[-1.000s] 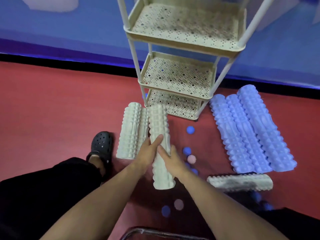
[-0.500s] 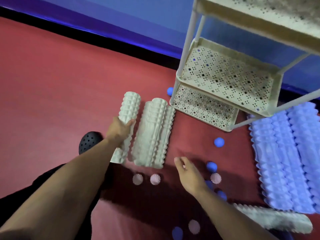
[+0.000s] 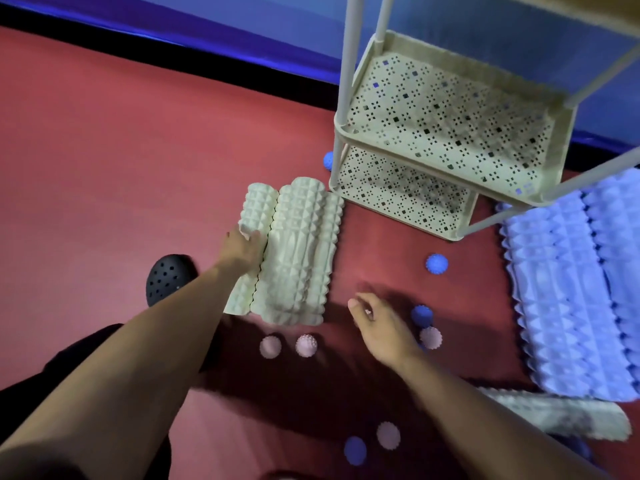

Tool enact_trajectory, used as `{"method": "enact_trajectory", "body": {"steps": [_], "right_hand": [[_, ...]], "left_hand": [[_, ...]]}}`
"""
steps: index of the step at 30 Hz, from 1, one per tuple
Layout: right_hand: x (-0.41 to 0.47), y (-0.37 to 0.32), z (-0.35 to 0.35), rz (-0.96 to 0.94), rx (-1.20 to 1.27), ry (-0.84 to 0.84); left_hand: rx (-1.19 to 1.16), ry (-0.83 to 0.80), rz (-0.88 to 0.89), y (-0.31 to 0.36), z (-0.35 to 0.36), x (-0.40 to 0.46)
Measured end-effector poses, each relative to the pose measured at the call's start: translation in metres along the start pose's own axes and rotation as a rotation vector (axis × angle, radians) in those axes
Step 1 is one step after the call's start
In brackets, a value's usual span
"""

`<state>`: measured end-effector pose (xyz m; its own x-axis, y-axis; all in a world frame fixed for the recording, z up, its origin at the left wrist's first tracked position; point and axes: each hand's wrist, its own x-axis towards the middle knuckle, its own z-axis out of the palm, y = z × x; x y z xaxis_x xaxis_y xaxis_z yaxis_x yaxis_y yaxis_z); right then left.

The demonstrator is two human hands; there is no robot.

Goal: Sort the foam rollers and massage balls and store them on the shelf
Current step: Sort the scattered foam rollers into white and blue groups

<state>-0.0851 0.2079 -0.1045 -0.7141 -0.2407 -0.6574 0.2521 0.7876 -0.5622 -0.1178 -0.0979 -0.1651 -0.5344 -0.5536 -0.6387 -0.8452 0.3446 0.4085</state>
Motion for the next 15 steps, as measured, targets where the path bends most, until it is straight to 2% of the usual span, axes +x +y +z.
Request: {"method": "enact_trajectory", "body": {"steps": [2,5,10,15], "right_hand": [[-0.006,0.003,-0.012,-0.045,-0.046,0.019],[-0.021,0.015,-0.033,-0.063,-0.174,0.034],[-0.064,0.079,-0.079,-0.096,-0.486,0.024],[-0.103,0.183,-0.112,-0.114,-0.835,-0.077]], "left_hand": [[0.073,0.089,0.158,0.009,-0.002,-0.024],[0.223,0.172,0.486,0.025,0.010,-0.072],[0.457,0.050,0.906,0.049,0.071,-0.150],[0.678,-0.077,1.059,0.040,0.144,-0.202]]}}
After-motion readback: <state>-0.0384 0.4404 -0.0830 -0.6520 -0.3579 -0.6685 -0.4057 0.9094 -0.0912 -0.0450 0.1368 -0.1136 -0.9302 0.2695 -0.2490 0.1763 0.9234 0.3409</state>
